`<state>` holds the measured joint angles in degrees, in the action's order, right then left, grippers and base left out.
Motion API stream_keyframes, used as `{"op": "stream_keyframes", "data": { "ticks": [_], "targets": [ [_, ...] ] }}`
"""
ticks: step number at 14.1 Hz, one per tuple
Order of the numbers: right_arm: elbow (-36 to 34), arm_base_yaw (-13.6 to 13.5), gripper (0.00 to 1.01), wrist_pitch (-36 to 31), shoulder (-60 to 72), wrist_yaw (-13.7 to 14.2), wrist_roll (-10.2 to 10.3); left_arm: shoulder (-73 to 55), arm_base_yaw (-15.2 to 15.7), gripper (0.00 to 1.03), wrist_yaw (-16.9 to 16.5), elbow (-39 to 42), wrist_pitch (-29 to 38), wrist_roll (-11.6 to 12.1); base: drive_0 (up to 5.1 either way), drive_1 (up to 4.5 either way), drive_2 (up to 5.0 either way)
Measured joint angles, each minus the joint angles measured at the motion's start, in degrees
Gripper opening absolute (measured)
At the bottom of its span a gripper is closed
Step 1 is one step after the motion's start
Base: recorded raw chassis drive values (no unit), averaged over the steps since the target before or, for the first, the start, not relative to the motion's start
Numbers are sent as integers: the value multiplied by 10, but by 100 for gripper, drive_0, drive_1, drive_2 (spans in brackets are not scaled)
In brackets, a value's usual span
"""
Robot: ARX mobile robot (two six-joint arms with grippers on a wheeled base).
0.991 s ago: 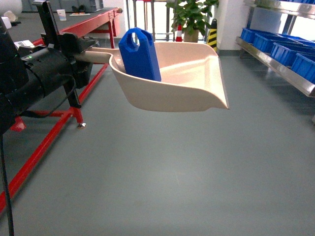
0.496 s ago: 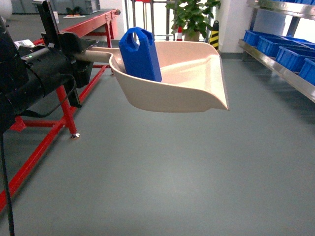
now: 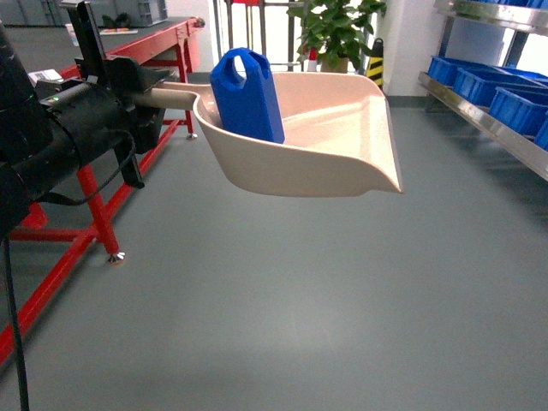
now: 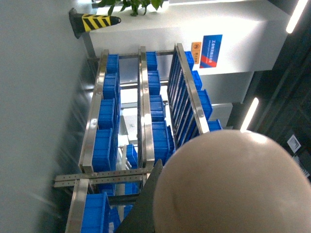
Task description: Place part in tray to right shelf
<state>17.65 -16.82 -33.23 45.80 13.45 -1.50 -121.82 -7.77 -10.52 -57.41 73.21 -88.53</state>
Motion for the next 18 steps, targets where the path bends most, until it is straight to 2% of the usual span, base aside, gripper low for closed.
{"op": "stream_keyframes", "data": {
  "ticks": [18],
  "targets": [
    [0,0,98,-2,1,0,0,0,0,14,0,0,0,0,4,430,-422]
  ]
}}
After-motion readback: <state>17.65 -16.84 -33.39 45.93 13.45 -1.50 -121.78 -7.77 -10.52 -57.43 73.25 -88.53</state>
